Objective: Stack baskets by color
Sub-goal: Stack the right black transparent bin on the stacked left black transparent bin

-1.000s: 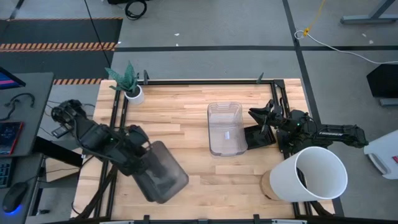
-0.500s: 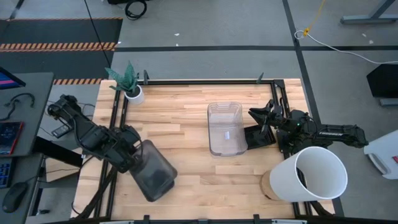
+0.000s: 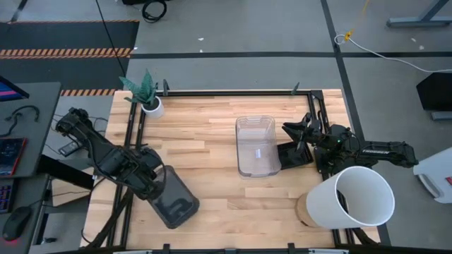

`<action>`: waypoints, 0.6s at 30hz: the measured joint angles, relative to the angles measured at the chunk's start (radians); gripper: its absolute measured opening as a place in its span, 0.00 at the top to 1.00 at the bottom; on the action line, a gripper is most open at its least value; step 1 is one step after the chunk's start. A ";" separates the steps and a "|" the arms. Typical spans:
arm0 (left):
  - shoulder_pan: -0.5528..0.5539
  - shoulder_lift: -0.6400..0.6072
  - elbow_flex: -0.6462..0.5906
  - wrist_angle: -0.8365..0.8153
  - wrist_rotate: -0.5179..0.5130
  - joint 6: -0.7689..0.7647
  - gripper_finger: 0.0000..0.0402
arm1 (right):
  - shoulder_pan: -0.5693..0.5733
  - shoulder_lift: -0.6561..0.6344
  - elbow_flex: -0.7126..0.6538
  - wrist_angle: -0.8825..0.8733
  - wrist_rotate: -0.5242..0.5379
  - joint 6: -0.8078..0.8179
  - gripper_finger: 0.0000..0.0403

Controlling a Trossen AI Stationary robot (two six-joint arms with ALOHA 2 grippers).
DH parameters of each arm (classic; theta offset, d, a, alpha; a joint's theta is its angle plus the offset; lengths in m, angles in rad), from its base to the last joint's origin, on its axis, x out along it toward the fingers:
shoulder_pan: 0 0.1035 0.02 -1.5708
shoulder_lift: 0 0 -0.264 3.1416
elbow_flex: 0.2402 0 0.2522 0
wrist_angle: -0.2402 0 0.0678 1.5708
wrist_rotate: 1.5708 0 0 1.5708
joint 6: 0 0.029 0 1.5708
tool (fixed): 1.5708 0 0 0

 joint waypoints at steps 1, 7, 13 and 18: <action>-0.003 0.006 0.000 -0.002 -0.001 0.000 0.98 | 0.000 0.000 0.000 0.000 0.000 0.000 0.79; -0.028 0.051 0.000 -0.003 -0.001 0.004 0.98 | 0.000 0.000 0.000 0.000 0.000 0.000 0.79; -0.052 0.084 0.000 0.032 -0.001 -0.006 0.98 | 0.000 0.000 0.000 0.000 0.000 0.000 0.79; -0.065 0.123 0.000 0.065 -0.001 -0.037 0.98 | 0.000 0.000 0.000 0.000 0.000 0.000 0.79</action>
